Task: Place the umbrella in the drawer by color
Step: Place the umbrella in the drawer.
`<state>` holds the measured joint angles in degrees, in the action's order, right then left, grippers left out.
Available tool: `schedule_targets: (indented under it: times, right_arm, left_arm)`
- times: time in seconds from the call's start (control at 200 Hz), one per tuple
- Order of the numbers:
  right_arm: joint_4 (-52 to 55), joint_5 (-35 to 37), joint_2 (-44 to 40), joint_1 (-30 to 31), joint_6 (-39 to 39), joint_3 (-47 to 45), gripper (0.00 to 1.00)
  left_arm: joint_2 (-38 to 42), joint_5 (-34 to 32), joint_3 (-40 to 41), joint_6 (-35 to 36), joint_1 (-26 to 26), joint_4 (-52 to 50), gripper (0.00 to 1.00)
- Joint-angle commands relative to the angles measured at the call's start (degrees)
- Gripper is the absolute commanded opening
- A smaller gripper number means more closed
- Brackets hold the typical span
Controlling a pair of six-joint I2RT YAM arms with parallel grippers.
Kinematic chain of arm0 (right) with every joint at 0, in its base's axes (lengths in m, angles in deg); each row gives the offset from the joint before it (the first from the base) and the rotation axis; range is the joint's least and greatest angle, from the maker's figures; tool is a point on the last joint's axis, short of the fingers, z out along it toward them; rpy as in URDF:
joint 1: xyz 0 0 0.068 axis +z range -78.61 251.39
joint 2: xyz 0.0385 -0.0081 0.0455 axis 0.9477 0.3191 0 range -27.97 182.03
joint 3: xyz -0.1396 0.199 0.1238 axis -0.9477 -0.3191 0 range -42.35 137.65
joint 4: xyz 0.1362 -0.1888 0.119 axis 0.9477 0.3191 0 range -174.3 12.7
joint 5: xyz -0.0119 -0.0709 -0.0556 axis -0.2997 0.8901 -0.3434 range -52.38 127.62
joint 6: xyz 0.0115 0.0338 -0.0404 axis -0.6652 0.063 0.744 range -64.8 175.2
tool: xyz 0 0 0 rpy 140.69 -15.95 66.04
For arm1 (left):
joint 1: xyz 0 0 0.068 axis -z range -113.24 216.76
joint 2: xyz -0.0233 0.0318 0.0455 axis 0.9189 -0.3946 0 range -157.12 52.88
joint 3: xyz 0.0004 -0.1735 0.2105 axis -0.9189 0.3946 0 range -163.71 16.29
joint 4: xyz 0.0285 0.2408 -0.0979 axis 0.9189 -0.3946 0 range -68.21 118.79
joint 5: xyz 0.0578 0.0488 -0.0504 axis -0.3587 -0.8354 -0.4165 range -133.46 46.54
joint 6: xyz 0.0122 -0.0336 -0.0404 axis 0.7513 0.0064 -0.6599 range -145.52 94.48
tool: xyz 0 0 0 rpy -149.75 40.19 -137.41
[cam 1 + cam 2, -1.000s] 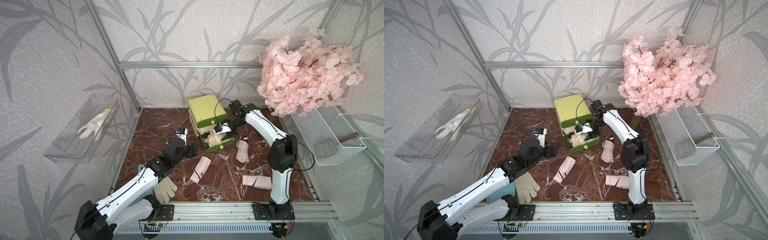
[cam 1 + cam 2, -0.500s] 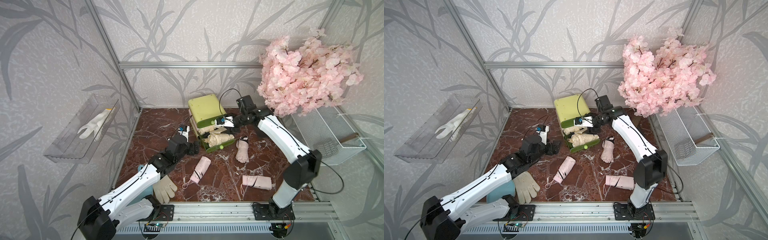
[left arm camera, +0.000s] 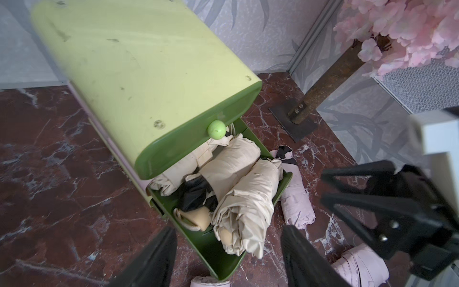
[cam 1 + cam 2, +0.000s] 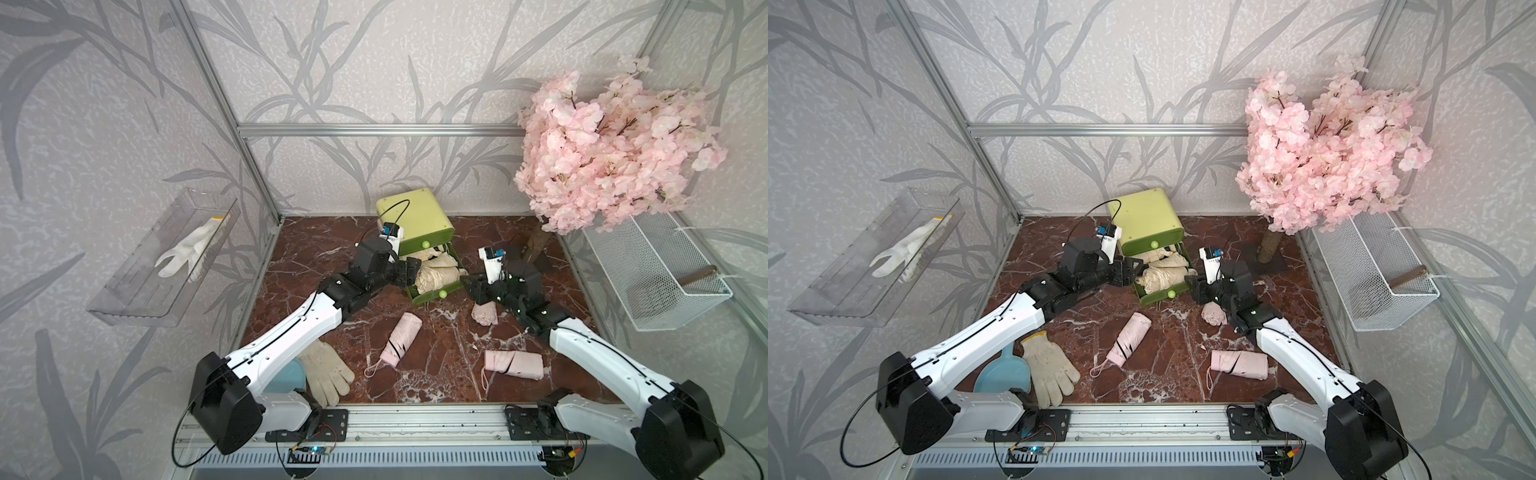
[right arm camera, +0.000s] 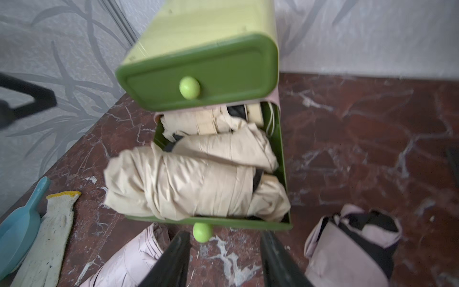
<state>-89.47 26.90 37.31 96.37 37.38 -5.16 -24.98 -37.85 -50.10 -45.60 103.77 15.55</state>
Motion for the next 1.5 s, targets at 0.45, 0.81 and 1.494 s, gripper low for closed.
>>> schedule_targets:
  times: [0.45, 0.81, 1.494]
  right_arm:
    - [-35.70, -0.43, 19.36, 6.21, -17.21, -8.56, 0.54]
    - [-45.07, 3.67, 25.30, 8.08, -18.50, -9.63, 0.50]
    - [-49.09, 1.71, 21.83, 8.62, -16.83, -8.80, 0.23]
  left_arm:
    - [-12.30, 3.97, -7.35, 2.40, 3.17, -4.08, 0.66]
    - [-13.14, 3.62, -7.32, 3.09, 3.25, -4.37, 0.66]
    - [-20.78, 3.08, -9.46, 4.69, 3.77, -8.43, 0.55]
